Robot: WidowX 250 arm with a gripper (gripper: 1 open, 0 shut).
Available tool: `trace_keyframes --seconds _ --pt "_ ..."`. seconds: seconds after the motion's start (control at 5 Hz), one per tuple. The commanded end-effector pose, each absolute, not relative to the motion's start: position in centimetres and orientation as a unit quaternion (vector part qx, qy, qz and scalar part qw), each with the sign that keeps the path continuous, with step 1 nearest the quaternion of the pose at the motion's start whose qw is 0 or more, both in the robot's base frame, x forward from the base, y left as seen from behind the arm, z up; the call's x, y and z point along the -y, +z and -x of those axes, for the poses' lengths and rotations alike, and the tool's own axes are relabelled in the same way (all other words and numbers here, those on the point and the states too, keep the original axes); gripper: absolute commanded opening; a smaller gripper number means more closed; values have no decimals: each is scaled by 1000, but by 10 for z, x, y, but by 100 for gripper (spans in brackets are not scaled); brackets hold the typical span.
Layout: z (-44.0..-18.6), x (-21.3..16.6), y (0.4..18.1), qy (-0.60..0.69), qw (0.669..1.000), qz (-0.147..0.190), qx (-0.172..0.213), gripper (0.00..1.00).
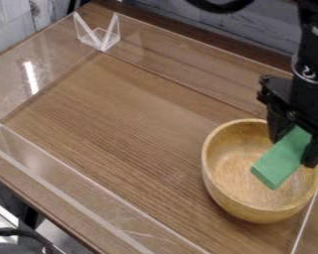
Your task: Put the green block in the brown bowl
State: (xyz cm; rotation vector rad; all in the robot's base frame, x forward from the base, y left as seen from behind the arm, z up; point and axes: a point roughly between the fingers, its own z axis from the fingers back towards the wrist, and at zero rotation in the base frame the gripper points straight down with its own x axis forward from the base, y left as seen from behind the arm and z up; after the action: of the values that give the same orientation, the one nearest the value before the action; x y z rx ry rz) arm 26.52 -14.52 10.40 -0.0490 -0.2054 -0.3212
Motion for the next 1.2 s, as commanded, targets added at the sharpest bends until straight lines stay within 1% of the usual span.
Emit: trace_keyframes --seconds 0.0,1.0 --pt "-263 144 127 -145 978 36 142 0" --pt "-249 132 111 -93 984 45 146 0"
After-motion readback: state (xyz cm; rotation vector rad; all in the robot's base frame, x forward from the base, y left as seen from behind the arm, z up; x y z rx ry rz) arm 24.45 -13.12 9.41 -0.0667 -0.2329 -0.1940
